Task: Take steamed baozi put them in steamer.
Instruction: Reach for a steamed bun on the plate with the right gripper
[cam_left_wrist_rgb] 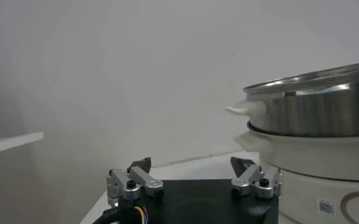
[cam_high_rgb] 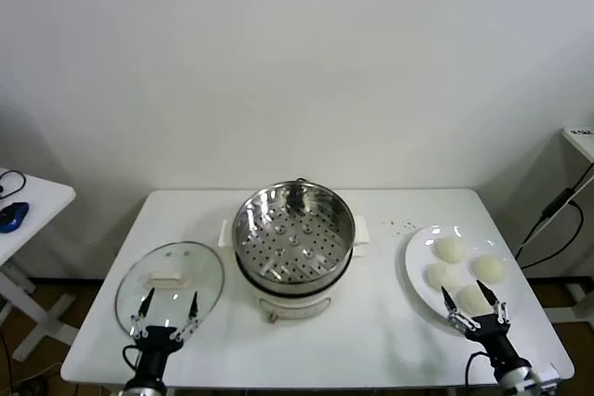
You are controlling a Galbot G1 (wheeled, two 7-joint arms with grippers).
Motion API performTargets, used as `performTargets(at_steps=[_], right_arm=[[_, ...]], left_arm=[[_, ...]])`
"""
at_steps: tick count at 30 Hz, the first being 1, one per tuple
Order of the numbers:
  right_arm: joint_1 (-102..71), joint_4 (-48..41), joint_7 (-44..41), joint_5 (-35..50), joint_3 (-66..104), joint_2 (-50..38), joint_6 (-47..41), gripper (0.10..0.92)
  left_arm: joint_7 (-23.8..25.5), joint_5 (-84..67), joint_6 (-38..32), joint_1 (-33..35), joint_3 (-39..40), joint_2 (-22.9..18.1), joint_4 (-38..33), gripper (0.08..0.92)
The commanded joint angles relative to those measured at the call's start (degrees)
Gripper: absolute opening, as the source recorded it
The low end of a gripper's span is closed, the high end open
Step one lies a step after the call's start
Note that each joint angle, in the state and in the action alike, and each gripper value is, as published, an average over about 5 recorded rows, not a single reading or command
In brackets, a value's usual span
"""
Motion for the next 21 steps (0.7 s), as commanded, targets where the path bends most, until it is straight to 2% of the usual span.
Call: performTargets(at_steps=[1,6,12,17,21], right_arm=[[1.8,1.6,-1.1,-2.7,1.2,-3.1,-2.6,0.823],[6.5,1.3,-5.2,-4.2,0.9,-11.5,-7.2,0.823],[16.9,-6.3,-13.6,-9.0,-4.7,-27.1,-11.1,0.823],[26.5,-12.5,-26.4,-12.8,-12.0,-38.2,-12.1,0.823],[43.8,-18.6,-36.4,-17.6,-26.6,-43.0,-8.8,0.823]], left_arm=[[-1.0,0.6,0.1,-0.5,0.3,0.1,0.5,0.823],[-2.7,2.4,0.0,-0.4,1.4,0.5,0.7,0.823],[-4.0,3.4,0.2,-0.8,2.7,0.5,0.7,0.823],[-4.4,3.7,0.4,-1.3,3.0,0.9,1.4,0.823],[-4.4,3.3,0.7,-1.6,2.8,1.3,1.7,0.823]])
